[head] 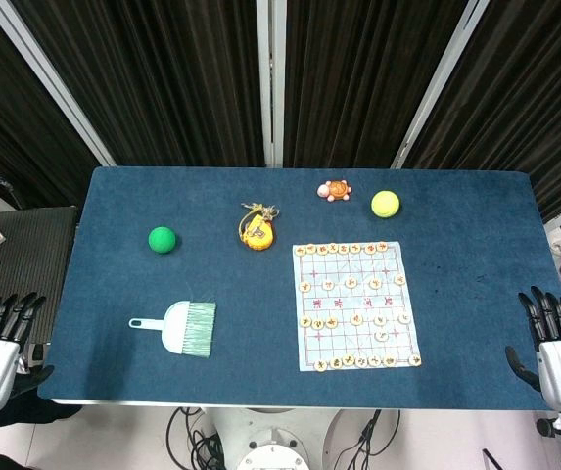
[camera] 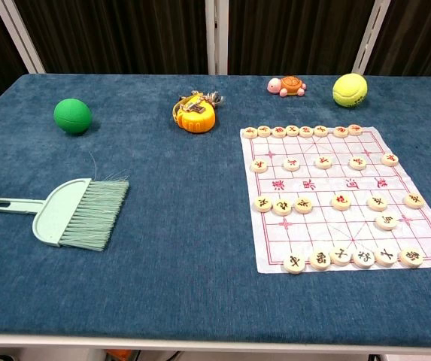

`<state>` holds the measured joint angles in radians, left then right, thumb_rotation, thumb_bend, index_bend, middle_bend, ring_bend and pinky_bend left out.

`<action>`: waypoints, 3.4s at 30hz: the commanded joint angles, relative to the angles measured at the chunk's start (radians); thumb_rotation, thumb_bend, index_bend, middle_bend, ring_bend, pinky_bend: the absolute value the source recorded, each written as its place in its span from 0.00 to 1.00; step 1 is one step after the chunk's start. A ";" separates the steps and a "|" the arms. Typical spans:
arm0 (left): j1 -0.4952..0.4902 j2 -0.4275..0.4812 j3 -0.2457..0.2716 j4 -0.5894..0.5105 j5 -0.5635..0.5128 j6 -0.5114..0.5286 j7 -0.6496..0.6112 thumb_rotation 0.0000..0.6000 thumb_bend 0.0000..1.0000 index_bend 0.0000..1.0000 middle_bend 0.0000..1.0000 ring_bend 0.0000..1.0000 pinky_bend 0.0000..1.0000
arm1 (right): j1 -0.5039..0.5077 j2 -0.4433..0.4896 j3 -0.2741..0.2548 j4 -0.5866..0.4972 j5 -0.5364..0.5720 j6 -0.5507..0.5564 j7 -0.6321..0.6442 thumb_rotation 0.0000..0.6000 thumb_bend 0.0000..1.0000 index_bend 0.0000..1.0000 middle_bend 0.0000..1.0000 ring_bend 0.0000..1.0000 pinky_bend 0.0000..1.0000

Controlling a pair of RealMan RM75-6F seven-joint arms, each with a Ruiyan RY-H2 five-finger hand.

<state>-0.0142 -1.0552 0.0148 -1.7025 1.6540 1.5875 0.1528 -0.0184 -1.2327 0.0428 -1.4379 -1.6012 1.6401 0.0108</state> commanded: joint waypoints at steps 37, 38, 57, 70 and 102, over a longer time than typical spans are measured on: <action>0.027 -0.006 0.022 0.027 0.004 0.024 -0.037 1.00 0.10 0.05 0.05 0.00 0.00 | 0.367 -0.435 0.083 -0.108 0.121 -0.503 -0.698 1.00 0.21 0.21 0.00 0.00 0.00; 0.028 -0.007 0.023 0.030 0.005 0.025 -0.040 1.00 0.10 0.05 0.05 0.00 0.00 | 0.374 -0.449 0.084 -0.100 0.132 -0.509 -0.714 1.00 0.21 0.21 0.00 0.00 0.00; 0.045 -0.012 0.023 0.073 0.002 0.050 -0.097 1.00 0.10 0.05 0.05 0.00 0.00 | 0.446 -0.626 0.093 -0.019 0.283 -0.524 -0.834 1.00 0.22 0.36 0.00 0.00 0.00; 0.058 -0.015 0.021 0.107 -0.007 0.064 -0.133 1.00 0.10 0.05 0.05 0.00 0.00 | 0.475 -0.652 0.089 0.009 0.332 -0.518 -0.853 1.00 0.23 0.42 0.01 0.00 0.00; 0.061 -0.012 0.019 0.110 -0.007 0.060 -0.134 1.00 0.10 0.05 0.05 0.00 0.00 | 0.470 -0.552 0.083 -0.058 0.342 -0.418 -0.766 1.00 0.28 0.55 0.03 0.00 0.00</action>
<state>0.0469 -1.0669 0.0340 -1.5922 1.6467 1.6473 0.0193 0.4581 -1.7944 0.1264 -1.4940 -1.2623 1.2164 -0.7636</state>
